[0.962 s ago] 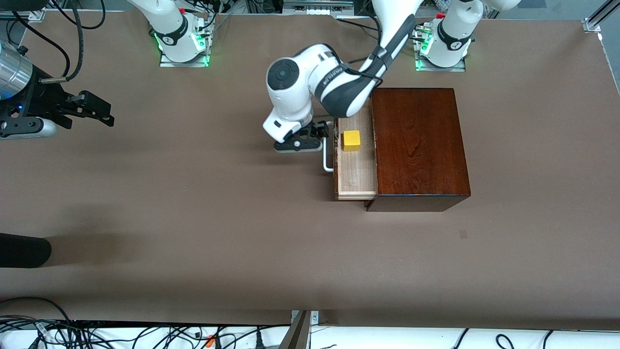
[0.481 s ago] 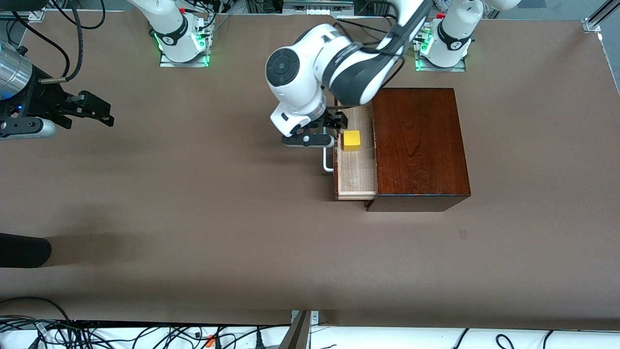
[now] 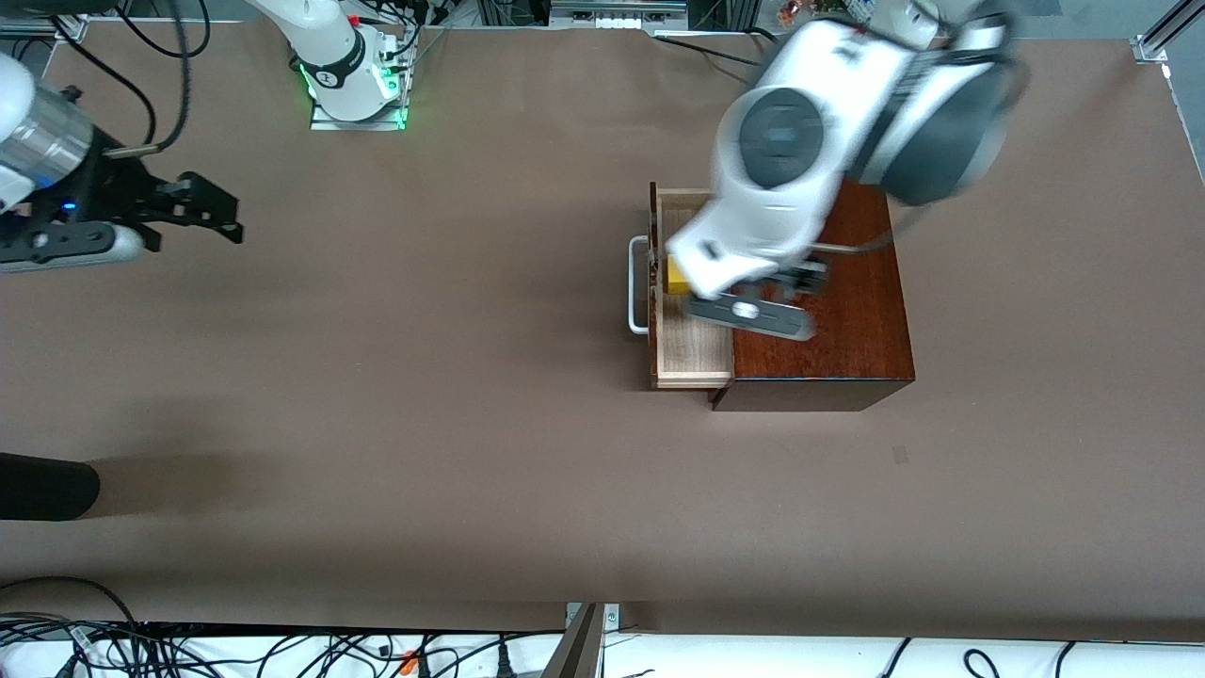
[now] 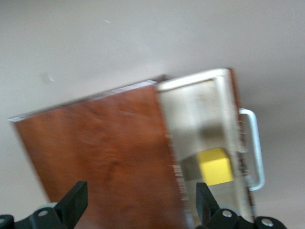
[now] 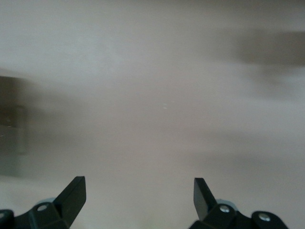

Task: Open drawer, take yellow block, close drawer
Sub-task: 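Release the handle and raise the left gripper while the right gripper approaches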

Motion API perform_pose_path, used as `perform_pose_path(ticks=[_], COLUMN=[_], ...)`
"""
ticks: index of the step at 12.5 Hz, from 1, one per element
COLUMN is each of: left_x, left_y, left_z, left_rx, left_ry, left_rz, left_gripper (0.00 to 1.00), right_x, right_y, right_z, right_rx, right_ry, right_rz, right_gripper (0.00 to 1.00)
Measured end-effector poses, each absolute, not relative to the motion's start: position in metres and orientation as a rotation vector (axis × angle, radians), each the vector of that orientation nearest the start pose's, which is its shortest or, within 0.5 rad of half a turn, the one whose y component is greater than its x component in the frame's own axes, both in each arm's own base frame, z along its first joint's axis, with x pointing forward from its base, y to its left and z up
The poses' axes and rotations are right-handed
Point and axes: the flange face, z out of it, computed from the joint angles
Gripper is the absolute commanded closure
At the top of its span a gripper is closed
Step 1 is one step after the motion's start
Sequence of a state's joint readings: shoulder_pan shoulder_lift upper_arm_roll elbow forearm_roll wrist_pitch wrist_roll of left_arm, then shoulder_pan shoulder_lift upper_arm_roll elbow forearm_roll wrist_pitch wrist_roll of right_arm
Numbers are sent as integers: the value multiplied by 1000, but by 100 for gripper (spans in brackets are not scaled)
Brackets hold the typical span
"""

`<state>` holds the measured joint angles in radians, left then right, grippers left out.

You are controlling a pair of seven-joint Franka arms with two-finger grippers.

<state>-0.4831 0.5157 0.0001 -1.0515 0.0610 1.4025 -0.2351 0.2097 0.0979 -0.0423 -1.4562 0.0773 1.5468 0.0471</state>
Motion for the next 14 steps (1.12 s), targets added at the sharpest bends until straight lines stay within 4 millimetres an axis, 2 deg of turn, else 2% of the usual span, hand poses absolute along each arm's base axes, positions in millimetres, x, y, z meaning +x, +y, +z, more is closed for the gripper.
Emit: perform_pose_path(ticks=[1, 3, 5, 7, 8, 10, 12, 14], left_x=[615, 621, 623, 616, 608, 589, 569, 554], left_y=[-281, -228, -178, -138, -122, -100, -81, -63], left_z=[545, 567, 585, 599, 603, 603, 598, 592], left_rx=[-3009, -3014, -3027, -3062, -3079, -3098, -3106, -3111], left_ry=[378, 400, 391, 342, 317, 277, 238, 197], left_rz=[187, 219, 239, 220, 183, 75, -30, -60], left_gripper=[0, 0, 0, 0, 0, 0, 0, 0], right_x=[569, 555, 533, 506, 491, 471, 460, 452], right_y=[126, 178, 253, 334, 373, 436, 487, 533], right_z=[622, 621, 607, 590, 582, 559, 526, 496], right_rx=[-3054, -3034, -3003, -2953, -2917, -2823, -2722, -2667], right_ry=[-238, -381, -581, -786, -882, -1077, -1267, -1468], right_rz=[23, 32, 72, 53, 12, -79, -151, -188], right_gripper=[0, 0, 0, 0, 0, 0, 0, 0])
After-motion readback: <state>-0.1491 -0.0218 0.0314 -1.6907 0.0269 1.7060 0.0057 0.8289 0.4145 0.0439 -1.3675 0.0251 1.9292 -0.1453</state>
